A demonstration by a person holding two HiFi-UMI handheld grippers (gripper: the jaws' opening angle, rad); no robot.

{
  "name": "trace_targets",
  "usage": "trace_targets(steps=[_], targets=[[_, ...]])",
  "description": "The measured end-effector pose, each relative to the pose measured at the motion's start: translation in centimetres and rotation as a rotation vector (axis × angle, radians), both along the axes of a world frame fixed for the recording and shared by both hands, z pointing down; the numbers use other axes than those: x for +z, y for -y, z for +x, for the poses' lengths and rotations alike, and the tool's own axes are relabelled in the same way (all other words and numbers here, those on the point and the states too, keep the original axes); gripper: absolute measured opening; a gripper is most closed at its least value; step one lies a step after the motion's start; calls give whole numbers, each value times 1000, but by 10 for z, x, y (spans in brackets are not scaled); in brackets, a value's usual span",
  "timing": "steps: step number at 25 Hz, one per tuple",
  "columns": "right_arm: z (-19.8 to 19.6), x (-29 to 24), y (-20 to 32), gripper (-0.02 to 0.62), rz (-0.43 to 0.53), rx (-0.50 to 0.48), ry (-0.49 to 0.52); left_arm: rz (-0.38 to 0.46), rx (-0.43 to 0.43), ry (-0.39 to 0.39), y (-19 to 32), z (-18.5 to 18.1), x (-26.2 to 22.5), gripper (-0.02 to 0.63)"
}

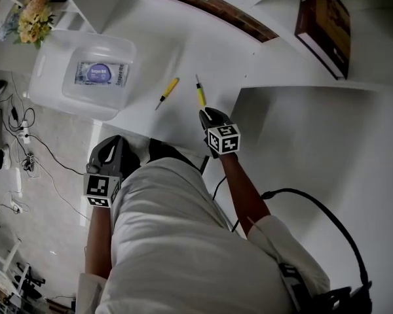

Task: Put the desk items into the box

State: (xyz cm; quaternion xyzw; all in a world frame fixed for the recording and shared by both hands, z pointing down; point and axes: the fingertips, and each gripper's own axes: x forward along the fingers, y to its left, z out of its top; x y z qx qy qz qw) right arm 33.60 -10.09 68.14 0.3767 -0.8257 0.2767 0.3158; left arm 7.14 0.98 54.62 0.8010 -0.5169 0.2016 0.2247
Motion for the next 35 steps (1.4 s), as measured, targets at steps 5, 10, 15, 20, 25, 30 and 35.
trace_targets(steps=[5, 10, 15, 20, 25, 30, 35], targets=[[7, 31, 8, 97, -45, -22, -41, -25, -3, -6, -1, 6, 7, 3], [12, 58, 14, 108, -86, -30, -79, -47, -8, -6, -2, 6, 11, 3], [16, 80, 20, 130, -117, -41, -121, -65, -38, 0, -5, -2, 15, 3], [21, 97, 26, 135, -151, -34, -147, -81, -64, 6, -9, -7, 18, 3], [27, 111, 28, 135, -184, -20, -178, -90, -89, 9, -11, -12, 20, 3], [32, 119, 26, 74, -200, -23, -221, -103, -110, 14, -15, -18, 23, 3], [29, 115, 26, 69, -186, -38, -210, -104, -120, 15, -16, -20, 25, 3]])
